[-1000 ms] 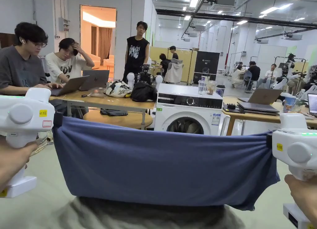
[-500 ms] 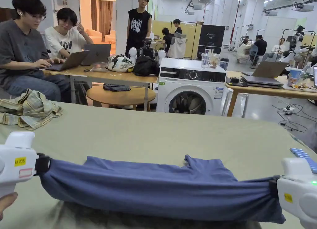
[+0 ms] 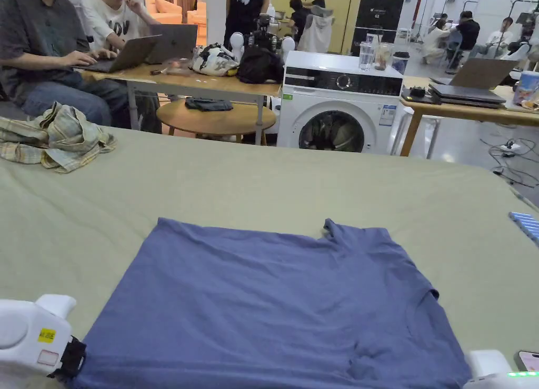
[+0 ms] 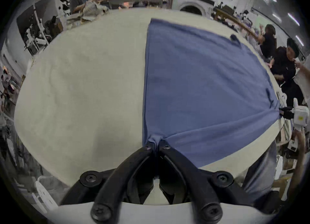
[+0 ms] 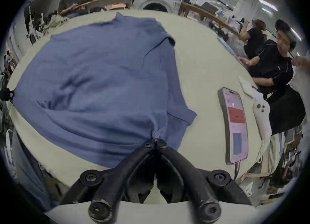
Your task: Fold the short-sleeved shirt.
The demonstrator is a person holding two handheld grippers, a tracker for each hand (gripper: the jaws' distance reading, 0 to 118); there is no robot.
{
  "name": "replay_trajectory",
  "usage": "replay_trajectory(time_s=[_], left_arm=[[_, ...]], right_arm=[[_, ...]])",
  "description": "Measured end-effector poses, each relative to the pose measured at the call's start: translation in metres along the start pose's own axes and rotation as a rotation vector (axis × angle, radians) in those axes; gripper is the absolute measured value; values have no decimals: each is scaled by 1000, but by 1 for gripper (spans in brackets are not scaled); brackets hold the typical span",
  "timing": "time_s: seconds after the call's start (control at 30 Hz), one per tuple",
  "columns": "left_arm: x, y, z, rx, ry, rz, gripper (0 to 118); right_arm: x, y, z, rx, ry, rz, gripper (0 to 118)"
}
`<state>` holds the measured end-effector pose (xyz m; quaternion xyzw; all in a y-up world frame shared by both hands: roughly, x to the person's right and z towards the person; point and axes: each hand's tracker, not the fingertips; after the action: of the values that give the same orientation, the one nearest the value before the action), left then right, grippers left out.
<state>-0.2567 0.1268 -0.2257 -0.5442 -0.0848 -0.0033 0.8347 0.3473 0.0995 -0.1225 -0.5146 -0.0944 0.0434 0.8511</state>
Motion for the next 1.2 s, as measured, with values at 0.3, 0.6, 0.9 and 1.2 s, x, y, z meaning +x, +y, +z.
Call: replay_trajectory(time_s=[0.3,0.6,0.9,1.2], left_arm=[[3,2,11,10,-8,64,28],[37,18,36,315,-8,52,35],[70,-6,62,689,126,4,0],[77,-11,64,546,144,-23,0]], right_arm=[[-2,18,20,5,-83,18,48],[-20,46,54,305,-10,-156,51],[-61,26,93,664,2,-220,0],[-86,20,92,627,39,-207,0]])
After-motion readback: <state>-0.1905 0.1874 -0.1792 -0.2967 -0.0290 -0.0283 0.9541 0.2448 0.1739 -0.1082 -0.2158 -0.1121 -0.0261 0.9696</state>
